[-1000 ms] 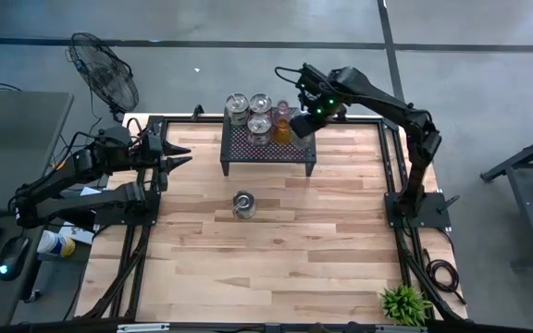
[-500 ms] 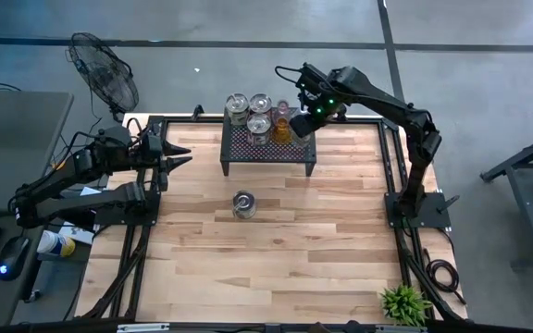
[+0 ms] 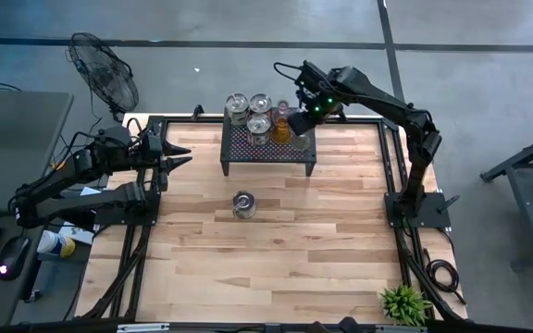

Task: Pick & Place candle stick holders
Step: Put the green candle holder on the shelf

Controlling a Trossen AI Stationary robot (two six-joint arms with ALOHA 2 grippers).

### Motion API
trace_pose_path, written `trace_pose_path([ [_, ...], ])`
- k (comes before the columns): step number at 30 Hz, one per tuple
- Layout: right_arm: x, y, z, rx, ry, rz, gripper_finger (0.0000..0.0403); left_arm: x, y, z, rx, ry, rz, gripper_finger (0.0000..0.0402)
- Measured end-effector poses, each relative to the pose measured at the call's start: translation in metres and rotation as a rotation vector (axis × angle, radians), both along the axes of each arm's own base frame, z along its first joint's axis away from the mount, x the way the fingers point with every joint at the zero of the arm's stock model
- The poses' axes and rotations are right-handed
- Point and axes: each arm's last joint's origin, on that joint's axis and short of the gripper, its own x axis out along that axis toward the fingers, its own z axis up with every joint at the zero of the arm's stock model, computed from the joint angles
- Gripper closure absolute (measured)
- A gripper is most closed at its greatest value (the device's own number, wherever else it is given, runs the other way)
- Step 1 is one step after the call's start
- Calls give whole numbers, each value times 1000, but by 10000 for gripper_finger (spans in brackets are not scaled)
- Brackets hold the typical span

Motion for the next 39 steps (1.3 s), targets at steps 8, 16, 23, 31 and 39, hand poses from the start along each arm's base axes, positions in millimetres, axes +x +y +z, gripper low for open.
trace_pose_path([
  [8,1,-1,0,-17,-7,-4,346,0,0,0,0,0,1,309],
  [16,0,-2,0,-29,0,-4,345,0,0,0,-2,-1,5,309],
  [23,0,-2,1,-31,-1,-4,345,0,0,0,-12,-3,7,309],
  [31,-2,-1,1,-25,17,-5,341,0,0,0,-20,-6,9,309],
  [39,-14,5,20,-99,-13,-25,306,0,0,0,-21,-6,9,309],
])
